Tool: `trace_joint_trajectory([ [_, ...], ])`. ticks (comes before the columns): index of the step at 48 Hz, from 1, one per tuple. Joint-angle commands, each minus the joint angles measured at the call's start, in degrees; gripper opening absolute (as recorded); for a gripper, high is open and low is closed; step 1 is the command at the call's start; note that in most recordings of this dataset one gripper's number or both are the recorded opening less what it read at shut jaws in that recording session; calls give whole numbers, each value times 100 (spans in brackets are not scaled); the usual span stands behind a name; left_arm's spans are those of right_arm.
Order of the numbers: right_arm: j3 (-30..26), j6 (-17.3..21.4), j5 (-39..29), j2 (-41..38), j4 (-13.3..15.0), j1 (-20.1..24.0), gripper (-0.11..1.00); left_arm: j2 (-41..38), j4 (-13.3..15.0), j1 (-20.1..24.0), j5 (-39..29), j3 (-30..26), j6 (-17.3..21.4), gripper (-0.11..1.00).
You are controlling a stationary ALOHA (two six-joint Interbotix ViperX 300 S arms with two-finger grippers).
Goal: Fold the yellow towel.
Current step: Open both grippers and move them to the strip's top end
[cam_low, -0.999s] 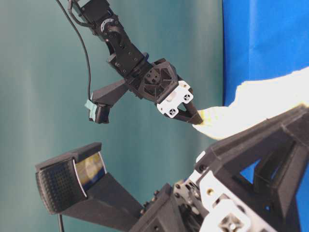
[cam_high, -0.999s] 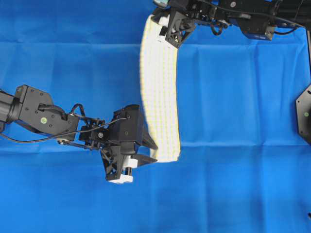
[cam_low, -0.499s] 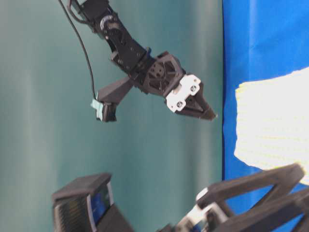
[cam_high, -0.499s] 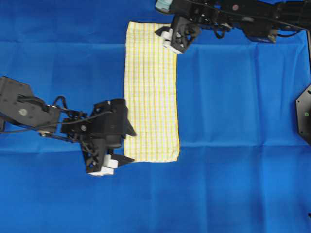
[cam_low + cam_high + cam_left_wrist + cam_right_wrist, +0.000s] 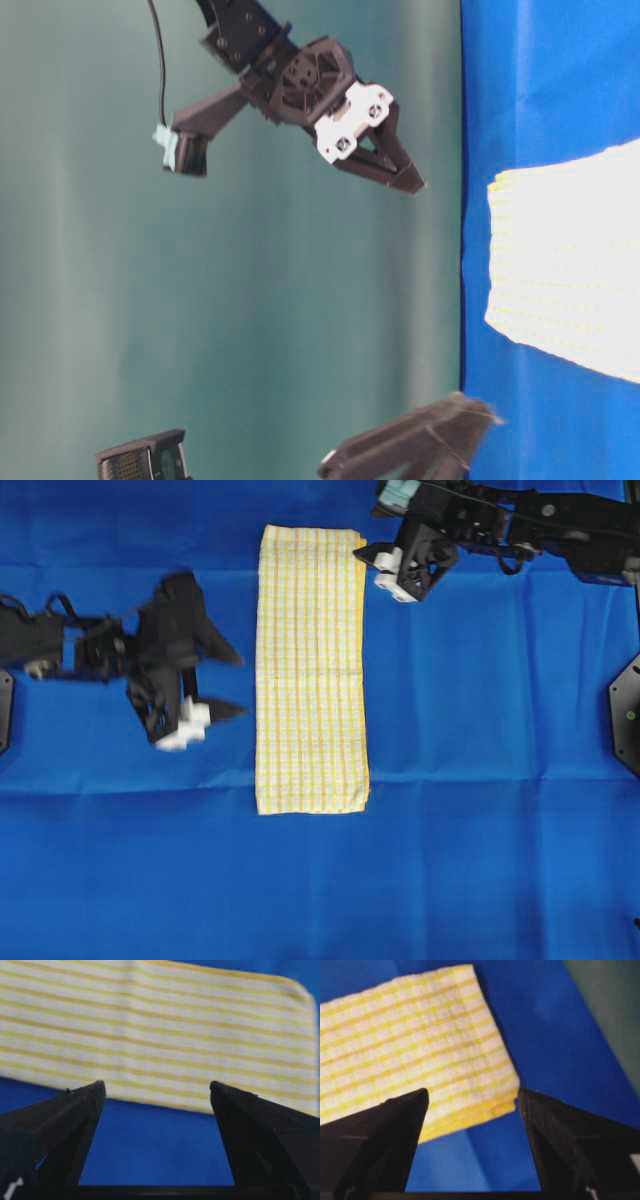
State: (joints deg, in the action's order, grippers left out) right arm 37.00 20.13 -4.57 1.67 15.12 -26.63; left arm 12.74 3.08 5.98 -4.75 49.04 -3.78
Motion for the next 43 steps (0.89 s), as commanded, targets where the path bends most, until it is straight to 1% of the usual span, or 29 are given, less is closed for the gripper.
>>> trace_joint_trajectory([
  [1,158,35,185,316,-97,9,73,167,-9,290,70,-18,202,80],
  [7,536,141,404,589,-202,62,73,211,-9,598,255,26,475,80],
  [14,949,290,694,905,-325,176,73,220,-9,853,387,26,615,80],
  [19,1046,334,756,984,-369,176,73,211,-9,984,466,26,659,80],
  [26,976,334,756,932,-369,167,73,149,-9,1107,545,9,659,80],
  [34,782,343,756,721,-413,9,73,-62,-9,1274,765,-26,668,80],
  [36,721,343,747,624,-475,-70,73,-141,-9,1345,835,-44,668,80],
  [43,457,343,756,220,-879,-308,73,-519,-9,1696,1046,-211,659,80],
])
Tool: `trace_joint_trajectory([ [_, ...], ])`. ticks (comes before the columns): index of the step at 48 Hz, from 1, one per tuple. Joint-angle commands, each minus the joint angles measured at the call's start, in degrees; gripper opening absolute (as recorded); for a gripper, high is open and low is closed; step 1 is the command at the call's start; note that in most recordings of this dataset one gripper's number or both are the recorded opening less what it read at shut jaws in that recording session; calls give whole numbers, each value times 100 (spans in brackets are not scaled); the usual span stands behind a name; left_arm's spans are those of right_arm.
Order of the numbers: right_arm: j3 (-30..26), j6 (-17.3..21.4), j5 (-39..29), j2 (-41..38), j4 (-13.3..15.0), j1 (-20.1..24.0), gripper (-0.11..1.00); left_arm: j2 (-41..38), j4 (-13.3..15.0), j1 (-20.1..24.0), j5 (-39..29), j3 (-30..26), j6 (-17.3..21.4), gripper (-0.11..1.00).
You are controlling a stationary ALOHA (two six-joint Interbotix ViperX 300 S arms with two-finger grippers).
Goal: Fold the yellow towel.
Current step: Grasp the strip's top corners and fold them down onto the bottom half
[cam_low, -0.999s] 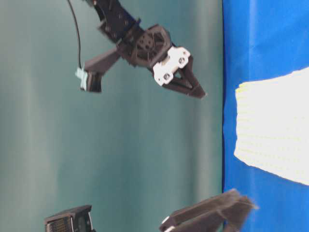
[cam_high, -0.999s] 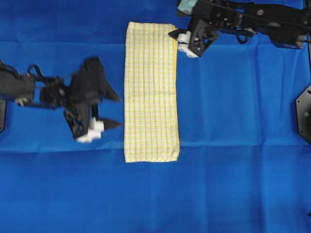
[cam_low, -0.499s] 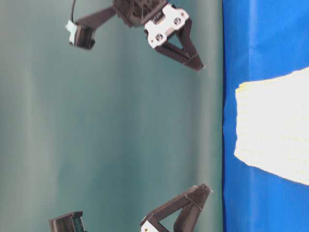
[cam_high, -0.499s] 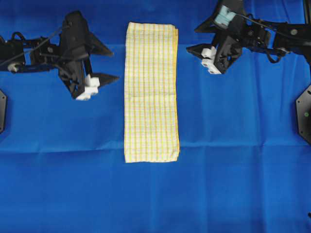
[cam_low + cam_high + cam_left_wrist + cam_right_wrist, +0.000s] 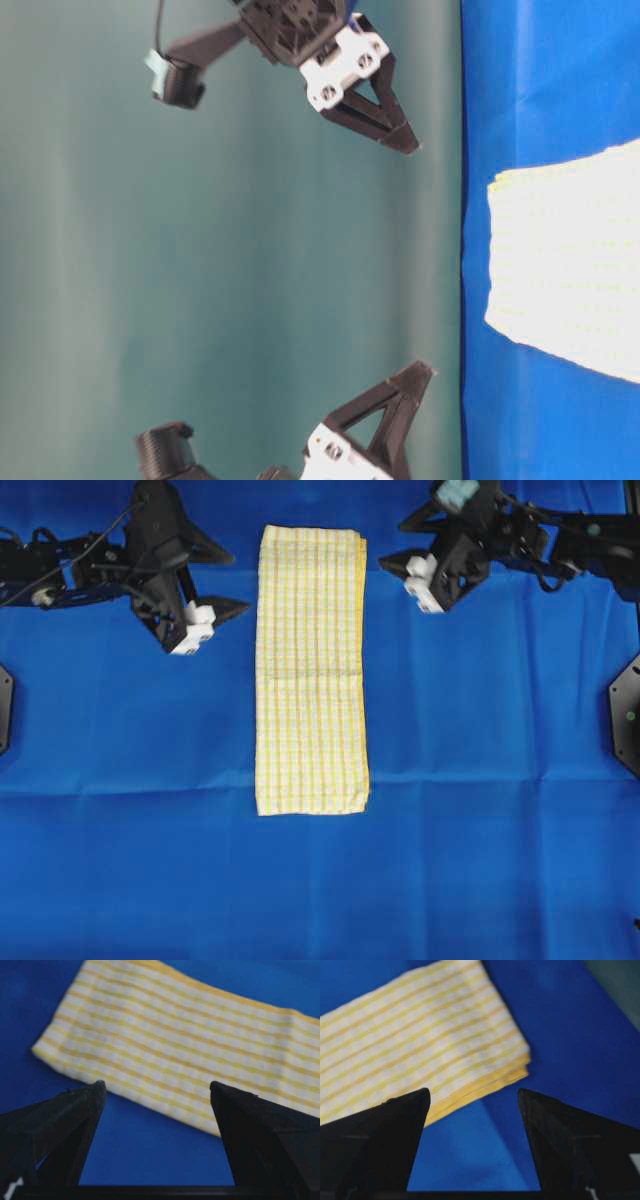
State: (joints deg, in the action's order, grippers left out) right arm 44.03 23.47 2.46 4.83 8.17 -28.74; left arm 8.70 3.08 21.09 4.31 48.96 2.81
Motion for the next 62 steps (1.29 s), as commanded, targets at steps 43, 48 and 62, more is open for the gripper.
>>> trace_joint_trajectory([
  [43,-1125,9,193,-1951,-510,-316,73,-2276,9,1213,1230,-1028,0,79],
  [48,-1134,9,193,-1960,-519,-316,73,-2329,9,1213,1239,-1063,0,79],
  [62,-1151,9,264,-2048,-571,-316,65,-2470,9,1213,1248,-1143,0,55],
])
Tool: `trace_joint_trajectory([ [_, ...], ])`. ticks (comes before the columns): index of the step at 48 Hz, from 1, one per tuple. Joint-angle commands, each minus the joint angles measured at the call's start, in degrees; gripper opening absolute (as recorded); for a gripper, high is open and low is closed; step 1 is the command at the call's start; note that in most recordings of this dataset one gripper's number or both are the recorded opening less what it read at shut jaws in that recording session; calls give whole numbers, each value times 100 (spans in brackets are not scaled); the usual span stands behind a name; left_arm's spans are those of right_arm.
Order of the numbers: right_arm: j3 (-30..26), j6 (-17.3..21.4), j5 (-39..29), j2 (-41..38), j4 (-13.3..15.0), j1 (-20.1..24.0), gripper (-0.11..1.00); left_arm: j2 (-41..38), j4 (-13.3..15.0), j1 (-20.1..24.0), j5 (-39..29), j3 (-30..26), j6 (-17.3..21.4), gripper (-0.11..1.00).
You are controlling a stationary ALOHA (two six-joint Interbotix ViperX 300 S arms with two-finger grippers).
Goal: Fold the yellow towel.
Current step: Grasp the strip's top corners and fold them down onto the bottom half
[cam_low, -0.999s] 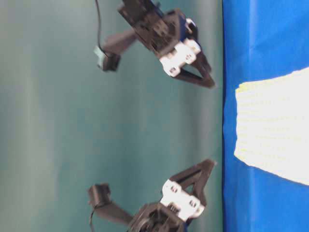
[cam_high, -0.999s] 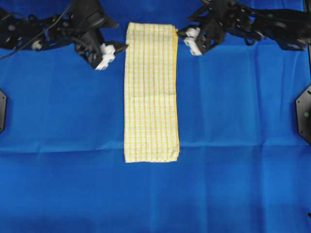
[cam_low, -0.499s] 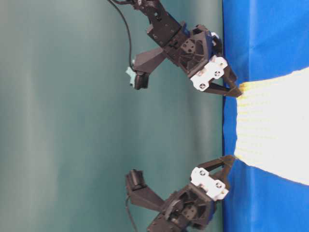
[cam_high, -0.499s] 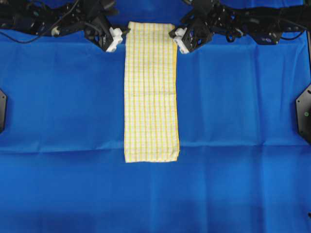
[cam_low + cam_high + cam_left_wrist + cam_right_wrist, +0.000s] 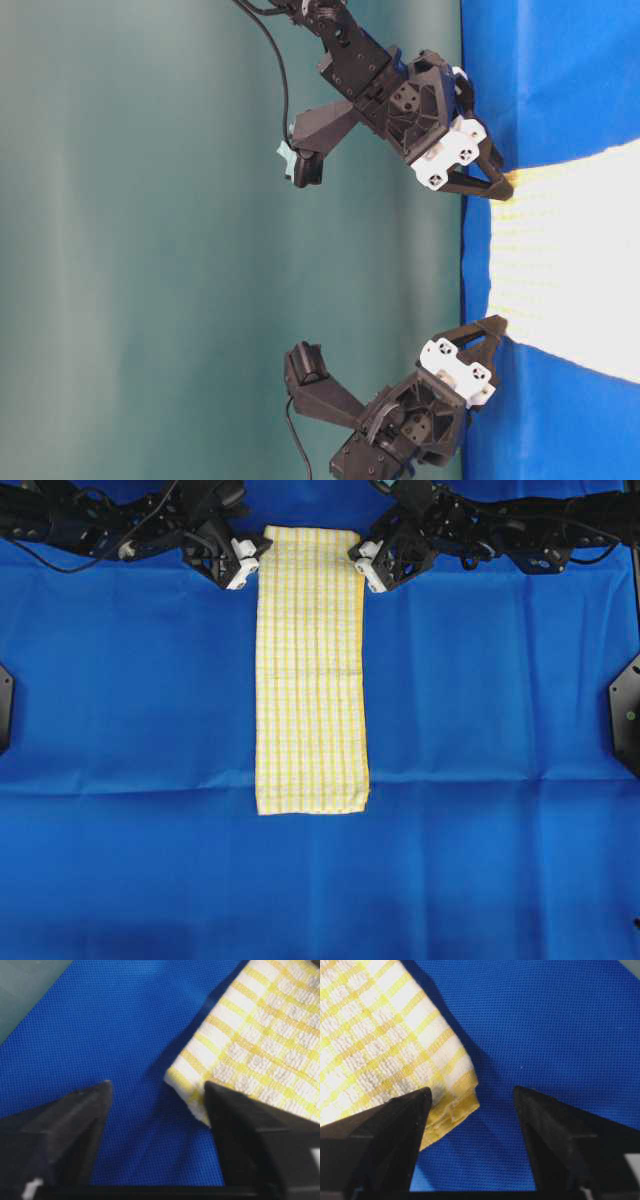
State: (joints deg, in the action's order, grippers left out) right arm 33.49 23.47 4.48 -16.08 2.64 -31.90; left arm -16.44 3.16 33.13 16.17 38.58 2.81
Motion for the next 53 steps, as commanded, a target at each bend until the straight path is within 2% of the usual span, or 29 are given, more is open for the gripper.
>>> trace_joint_trajectory([
  [1,-97,9,70,26,-18,-9,63,26,0,9,62,-105,0,50],
  [5,-97,0,114,0,-18,0,48,-70,0,0,123,-141,9,29],
  [10,-88,-26,167,-26,9,62,21,-167,0,-18,211,-176,18,6],
  [12,-97,-35,193,-26,9,88,15,-185,0,-26,220,-193,18,2],
  [15,-79,-35,237,-26,9,114,10,-185,-9,-35,229,-211,18,2],
  [29,-62,-62,246,18,18,105,8,-97,0,-26,229,-167,26,3],
  [43,-62,-97,202,404,70,97,8,422,-9,-44,202,-62,26,2],
  [53,-35,-97,158,510,79,97,8,510,-18,-105,176,-44,26,2],
])
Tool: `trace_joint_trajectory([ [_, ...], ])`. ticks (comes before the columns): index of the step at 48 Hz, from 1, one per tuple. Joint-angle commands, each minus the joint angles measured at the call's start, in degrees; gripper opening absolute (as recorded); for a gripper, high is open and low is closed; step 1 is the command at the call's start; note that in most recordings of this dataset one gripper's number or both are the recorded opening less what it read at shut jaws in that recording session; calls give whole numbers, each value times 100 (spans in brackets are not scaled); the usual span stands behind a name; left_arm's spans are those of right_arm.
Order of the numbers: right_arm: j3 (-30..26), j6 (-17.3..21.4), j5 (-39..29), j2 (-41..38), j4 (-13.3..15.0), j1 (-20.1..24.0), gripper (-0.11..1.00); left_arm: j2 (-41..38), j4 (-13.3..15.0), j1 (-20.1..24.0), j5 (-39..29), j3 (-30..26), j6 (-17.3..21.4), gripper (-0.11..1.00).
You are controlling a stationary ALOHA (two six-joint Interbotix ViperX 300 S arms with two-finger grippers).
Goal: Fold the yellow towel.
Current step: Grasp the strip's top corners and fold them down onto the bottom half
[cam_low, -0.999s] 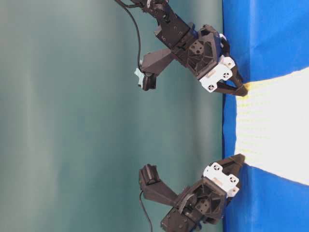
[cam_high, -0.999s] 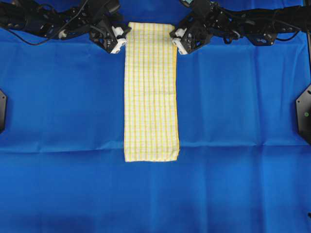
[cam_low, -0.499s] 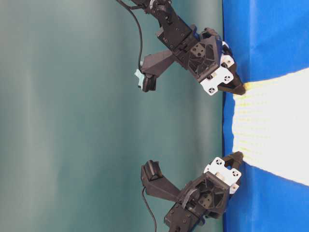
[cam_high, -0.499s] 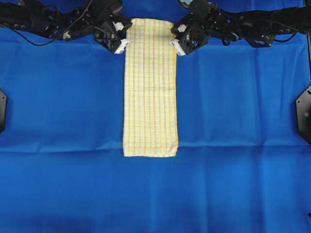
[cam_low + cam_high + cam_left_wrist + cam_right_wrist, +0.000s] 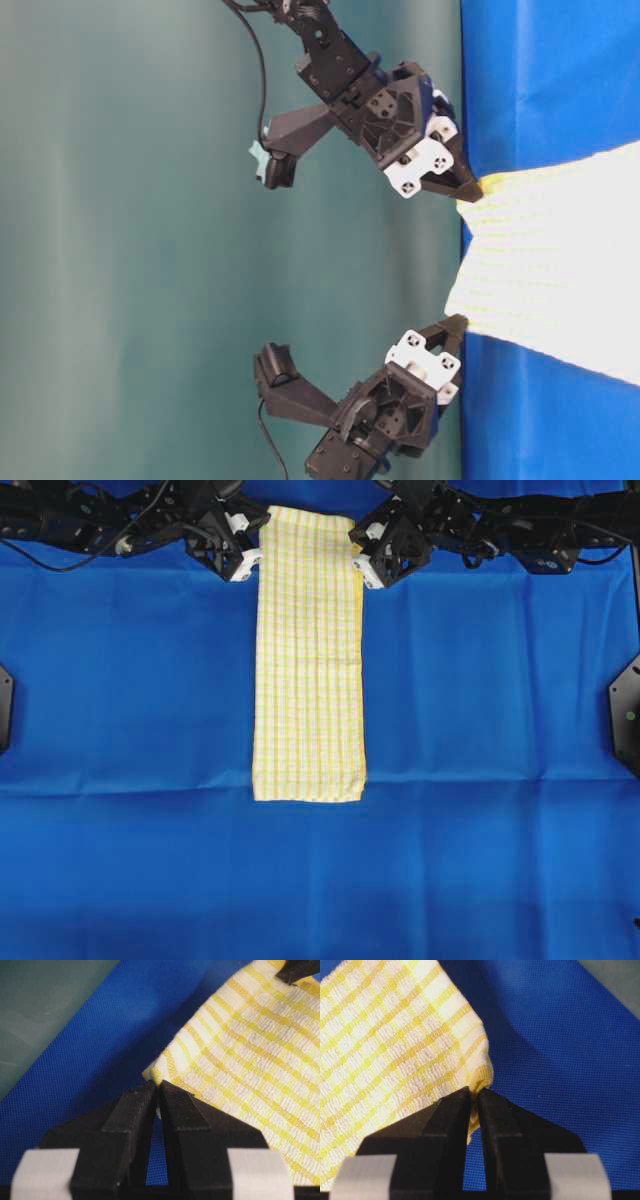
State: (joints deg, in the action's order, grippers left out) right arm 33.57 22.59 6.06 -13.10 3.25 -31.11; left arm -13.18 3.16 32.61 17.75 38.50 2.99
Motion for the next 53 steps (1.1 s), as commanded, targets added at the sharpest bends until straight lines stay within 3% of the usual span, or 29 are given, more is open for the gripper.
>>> trace_joint_trajectory([
  [1,-35,-9,-9,220,18,18,8,185,-18,-70,18,-35,9,2],
  [22,334,-9,-18,809,79,255,8,879,0,-475,9,483,-35,2],
  [35,571,-9,0,1125,88,598,8,1415,53,-1055,18,879,-97,2],
  [53,879,70,-35,1292,9,1564,8,1485,53,-2092,53,1116,-791,2],
])
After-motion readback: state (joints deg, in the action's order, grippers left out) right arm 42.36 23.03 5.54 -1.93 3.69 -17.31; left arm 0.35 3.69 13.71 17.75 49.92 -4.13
